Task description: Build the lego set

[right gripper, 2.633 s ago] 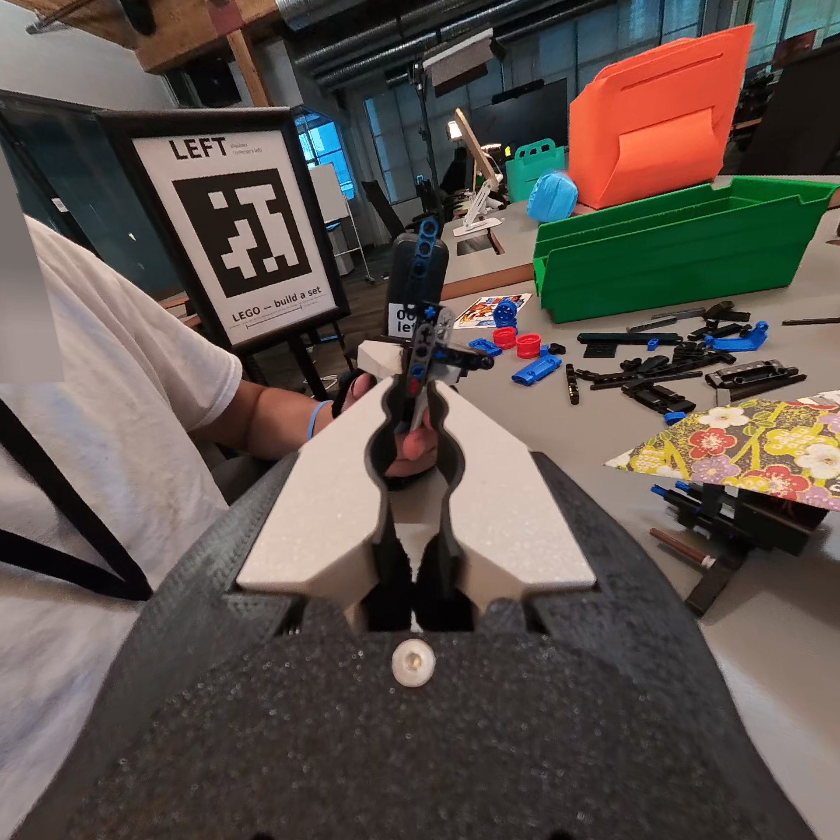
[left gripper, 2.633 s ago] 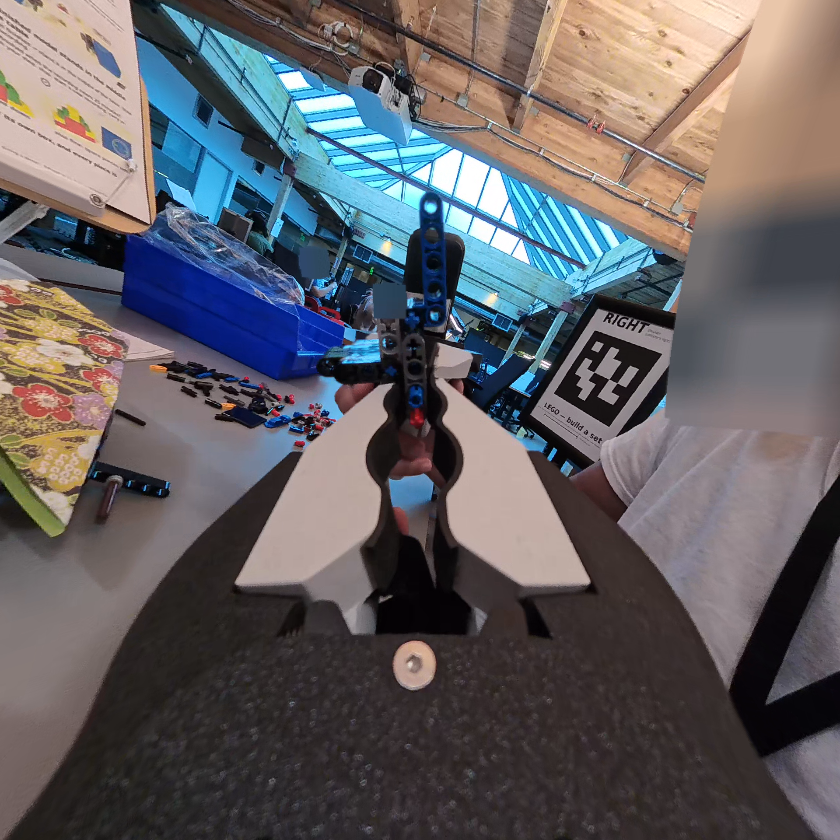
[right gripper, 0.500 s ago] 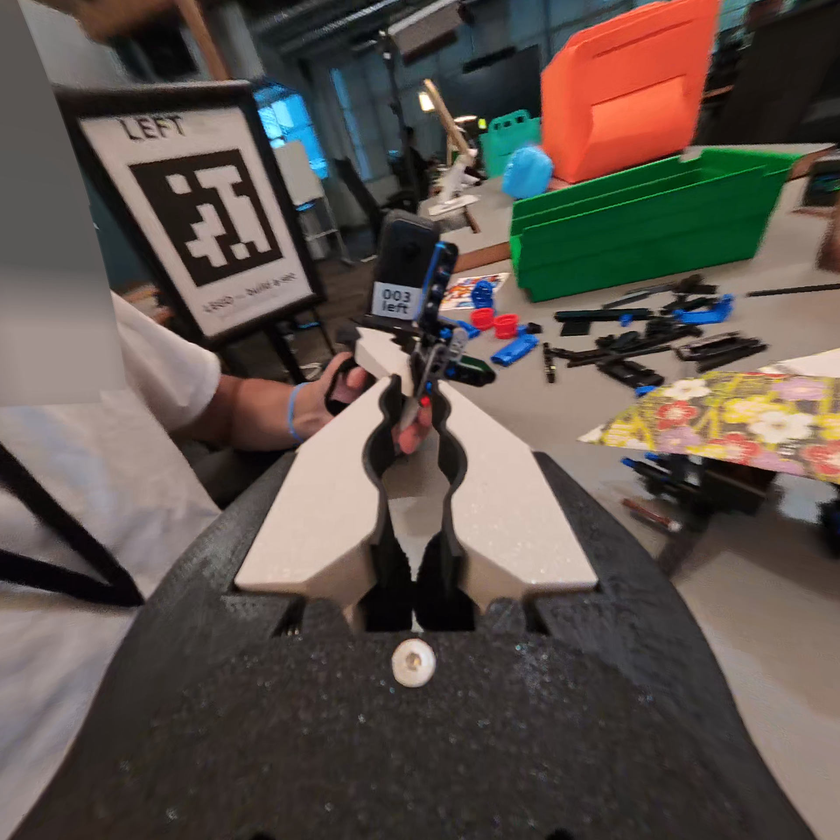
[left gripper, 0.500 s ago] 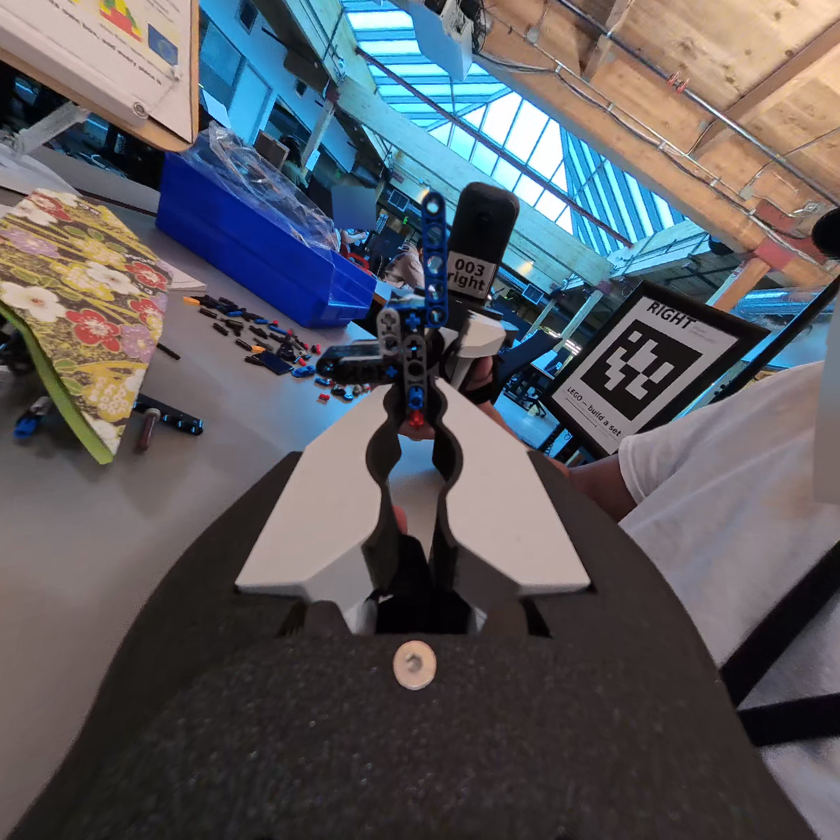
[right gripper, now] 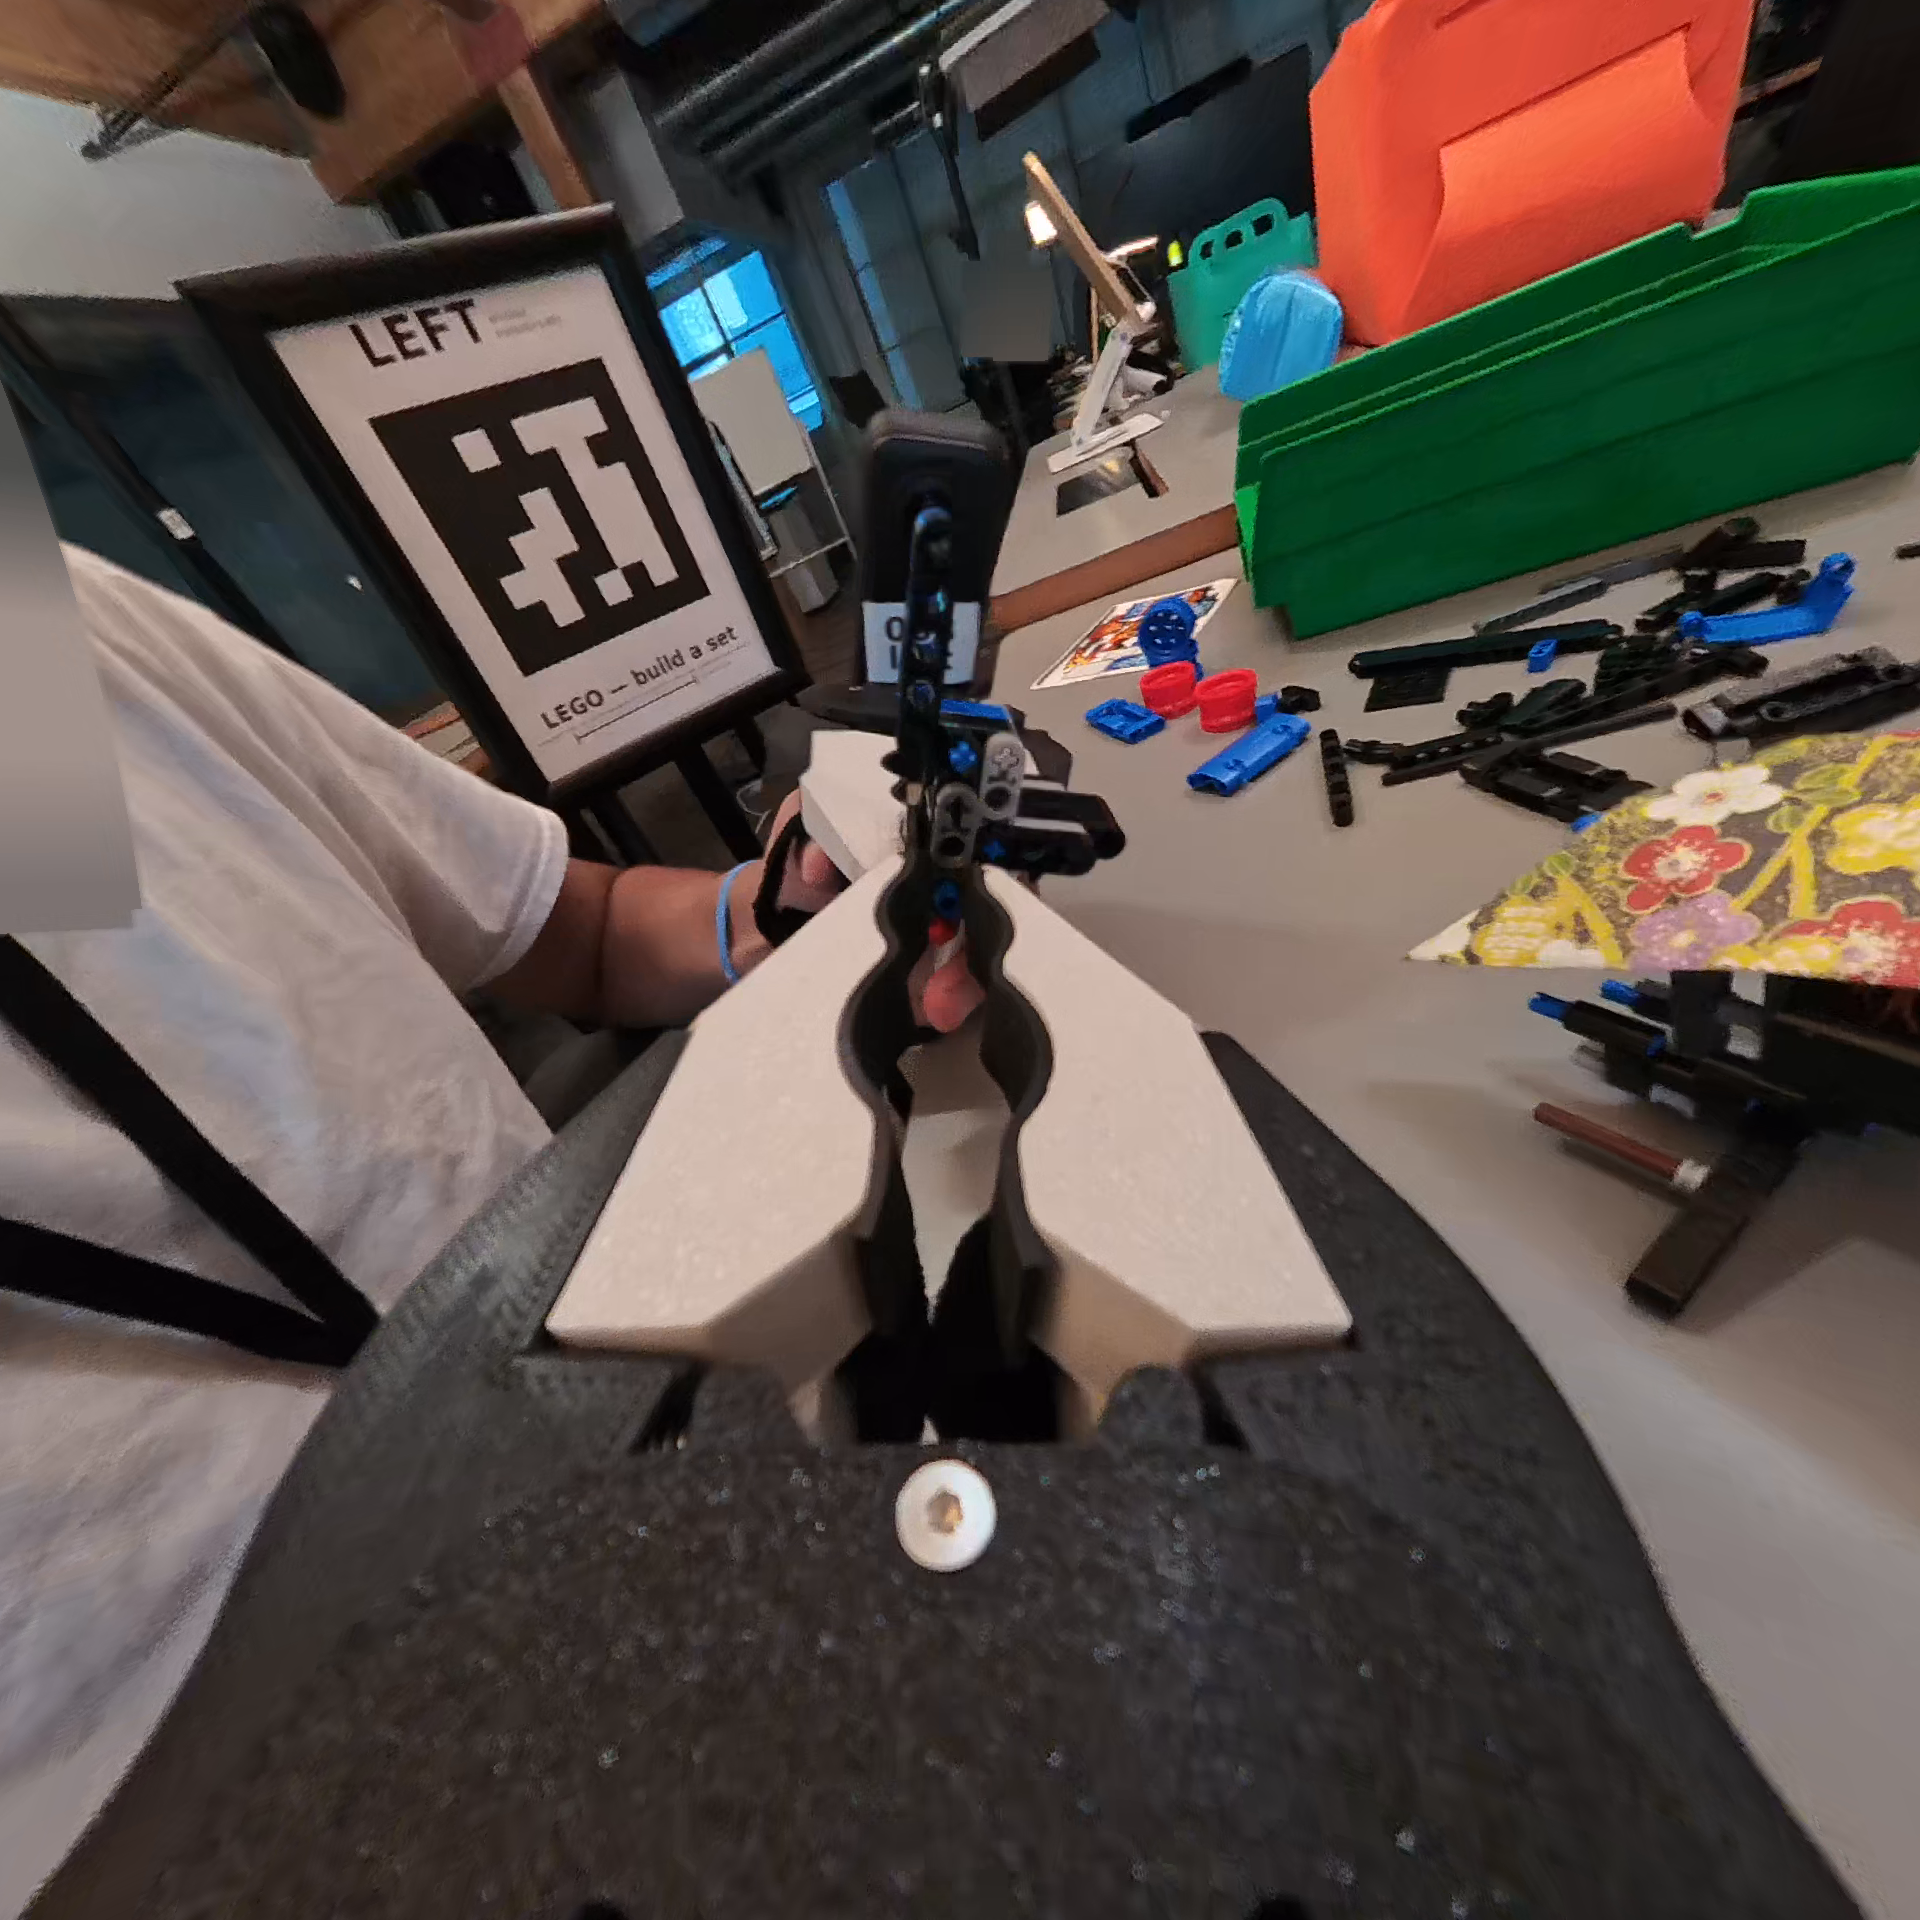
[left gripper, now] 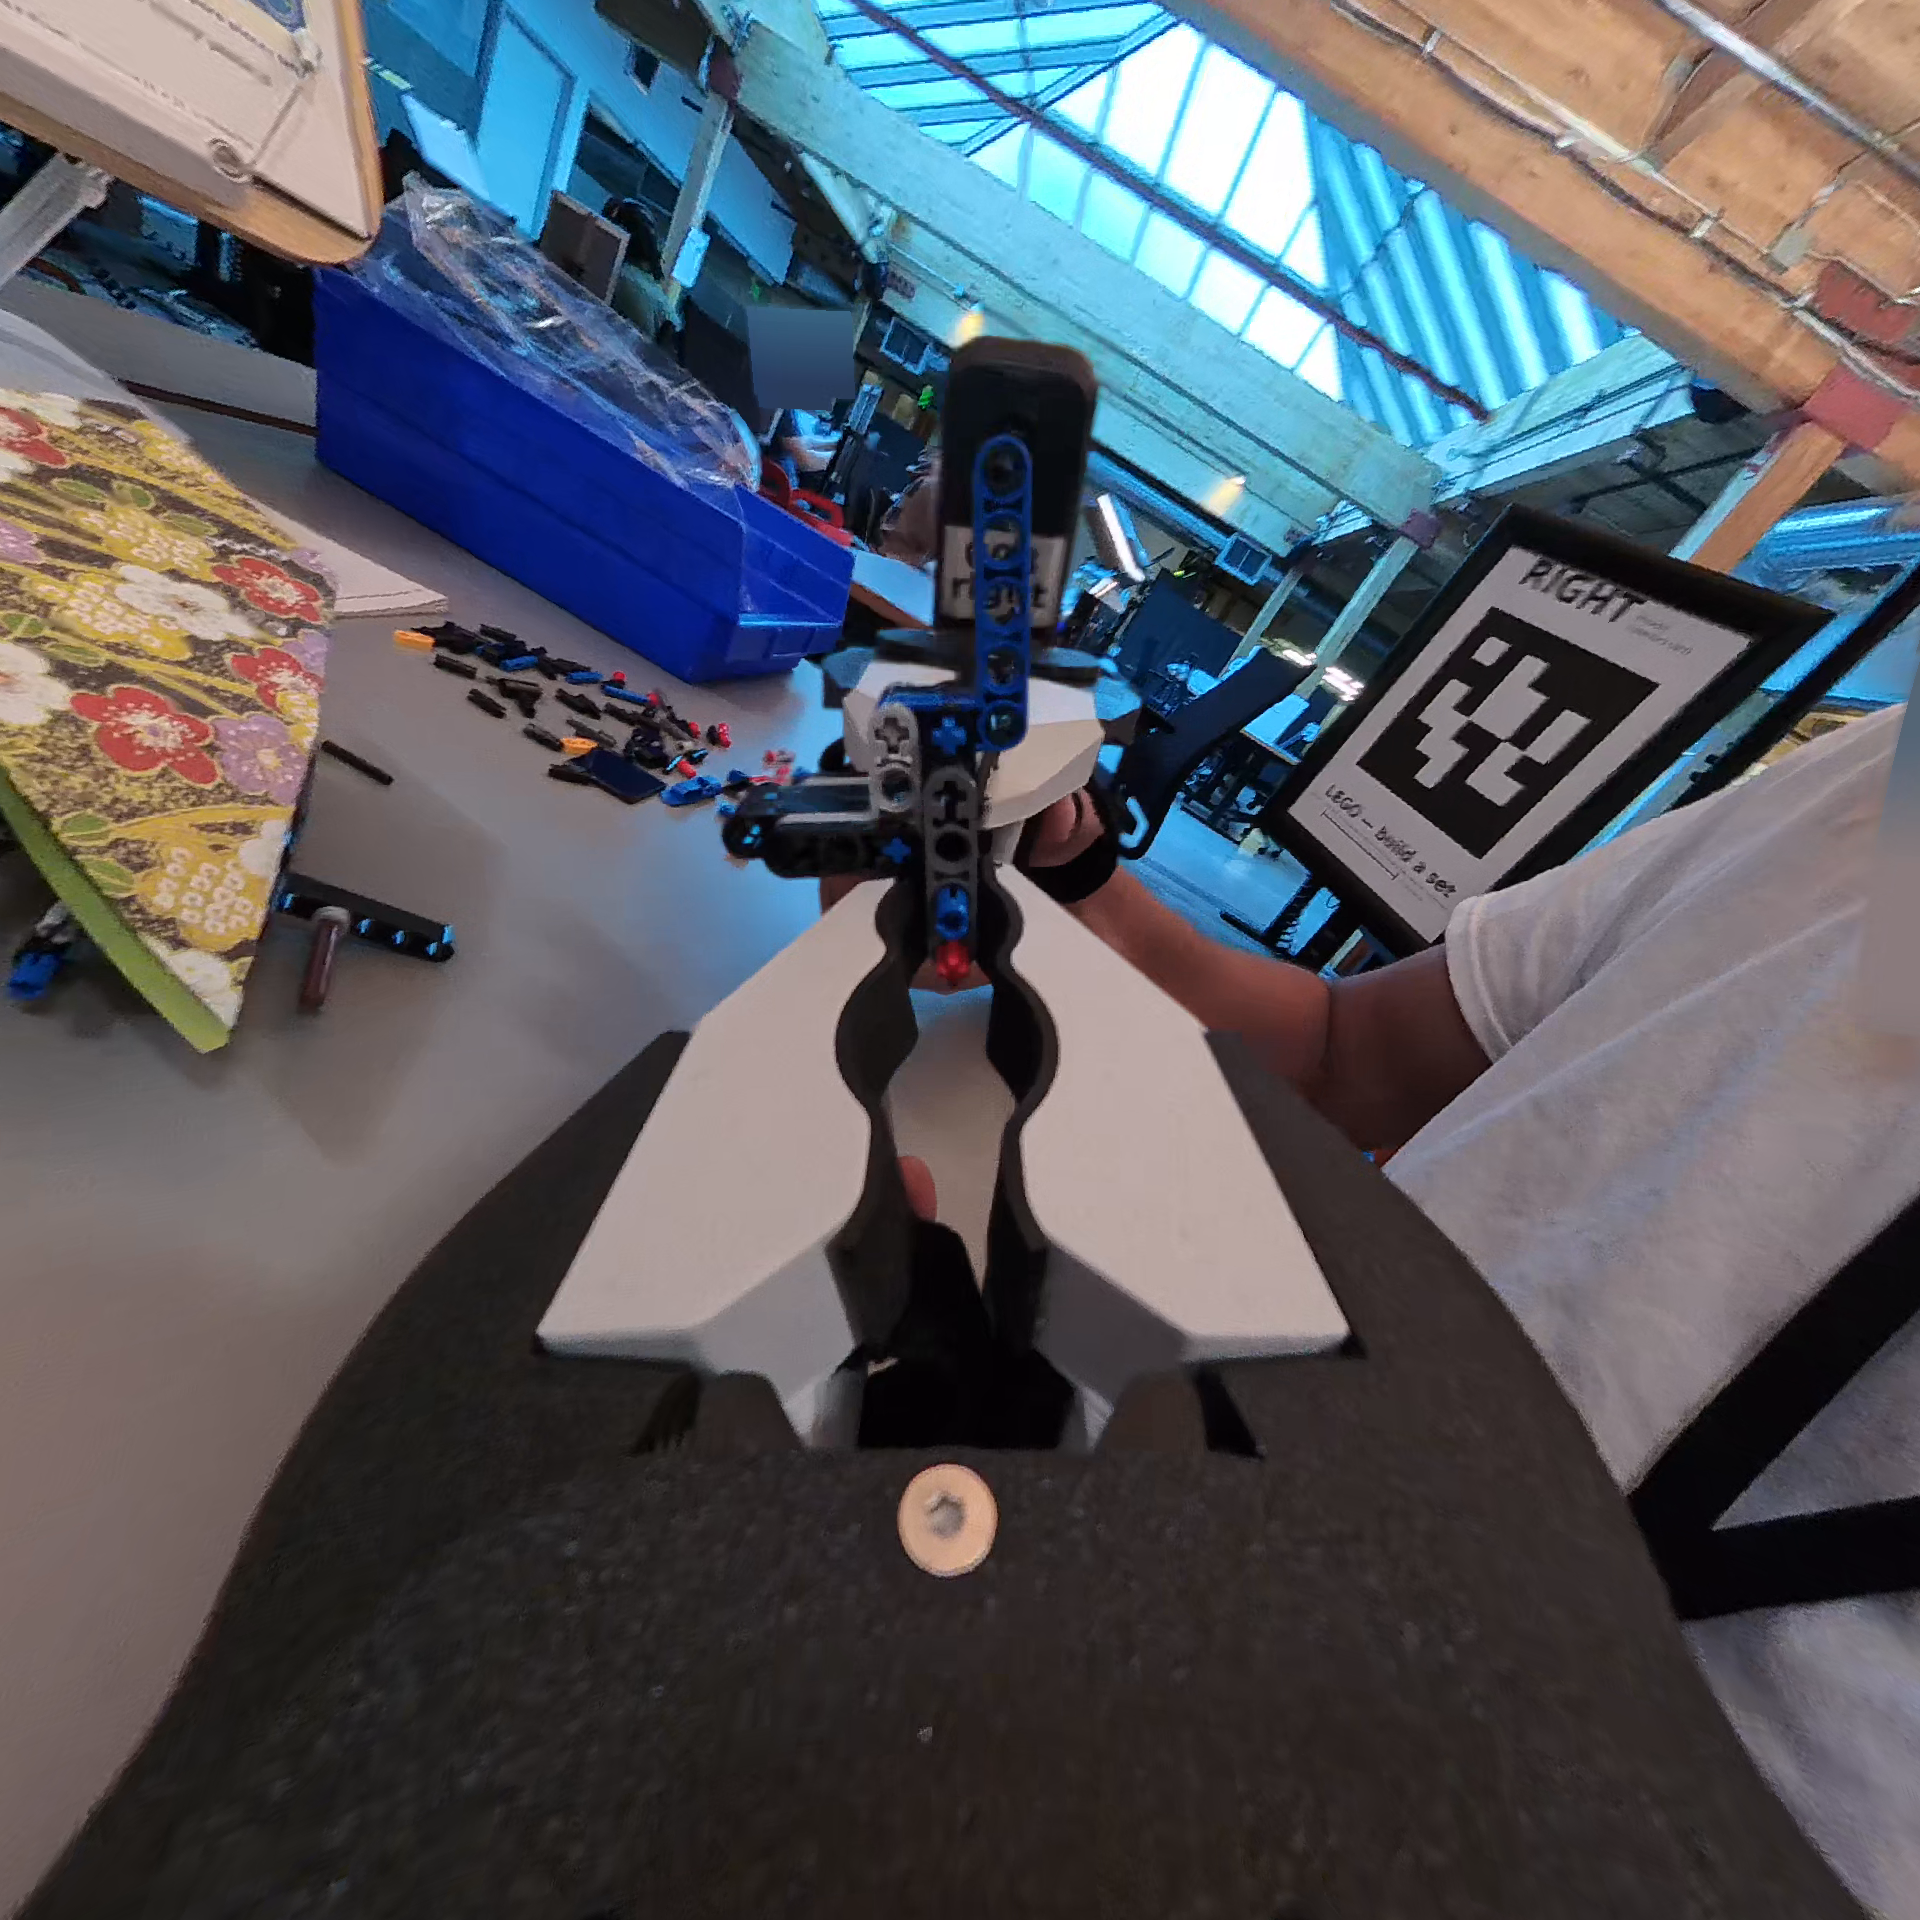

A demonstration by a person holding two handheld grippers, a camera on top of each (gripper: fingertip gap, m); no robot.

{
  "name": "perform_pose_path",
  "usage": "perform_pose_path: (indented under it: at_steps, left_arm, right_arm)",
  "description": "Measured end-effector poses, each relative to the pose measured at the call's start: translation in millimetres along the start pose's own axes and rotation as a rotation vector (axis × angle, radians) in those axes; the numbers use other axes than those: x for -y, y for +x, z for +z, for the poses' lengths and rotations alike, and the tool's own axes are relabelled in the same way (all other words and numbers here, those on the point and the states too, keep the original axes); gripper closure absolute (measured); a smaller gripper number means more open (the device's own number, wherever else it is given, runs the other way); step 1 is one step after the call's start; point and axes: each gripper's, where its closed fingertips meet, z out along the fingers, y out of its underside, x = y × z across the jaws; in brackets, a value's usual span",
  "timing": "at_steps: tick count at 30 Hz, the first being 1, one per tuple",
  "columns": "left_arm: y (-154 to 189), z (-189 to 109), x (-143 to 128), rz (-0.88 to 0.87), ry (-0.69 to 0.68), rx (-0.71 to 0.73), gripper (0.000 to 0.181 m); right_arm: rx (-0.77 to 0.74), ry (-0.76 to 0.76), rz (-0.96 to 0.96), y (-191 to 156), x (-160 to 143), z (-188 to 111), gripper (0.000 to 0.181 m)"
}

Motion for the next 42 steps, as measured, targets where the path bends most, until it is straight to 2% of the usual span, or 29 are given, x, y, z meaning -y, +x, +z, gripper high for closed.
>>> perform_pose_path:
  at_steps: [5, 9, 15, 18, 21, 24, 30, 38, 42]
  left_arm:
    - [-6.1, 2.1, -4.6, 0.019, -0.033, 0.060, 0.175]
    - [-6.0, 3.5, -4.4, 0.034, -0.027, 0.075, 0.175]
    - [-9.4, 2.9, 1.2, -0.021, 0.016, 0.064, 0.176]
    - [-4.8, 2.5, 11.5, -0.122, 0.074, -0.041, 0.176]
    - [-0.5, 1.4, 12.5, -0.112, 0.080, -0.072, 0.176]
    - [1.9, 1.1, 11.1, -0.094, 0.075, -0.074, 0.176]
    - [2.2, 0.5, 10.1, -0.081, 0.070, -0.061, 0.176]
    - [0.8, 3.5, 6.9, -0.100, 0.048, -0.058, 0.176]
    - [-3.3, 3.3, 7.3, -0.106, 0.048, -0.031, 0.176]
  right_arm:
    - [-0.045, -0.022, -0.026, 7.1, -6.2, -1.1, 0.176]
    - [-0.019, 0.008, 0.008, 7.2, -5.8, -1.3, 0.176]
    - [-0.047, 0.017, 0.014, 10.1, -0.8, 0.7, 0.176]
    - [-0.043, 0.044, 0.037, 8.2, 9.9, 0.0, 0.176]
    - [0.000, 0.056, 0.073, 3.8, 13.3, -4.8, 0.175]
    - [0.034, 0.022, 0.084, 0.4, 4.4, -1.9, 0.174]
    - [0.050, 0.032, 0.088, -2.0, 5.0, -0.9, 0.177]
    - [0.071, 0.037, 0.132, 1.7, 1.8, 0.4, 0.170]
    - [0.056, 0.029, 0.121, 3.9, 1.9, -1.0, 0.176]
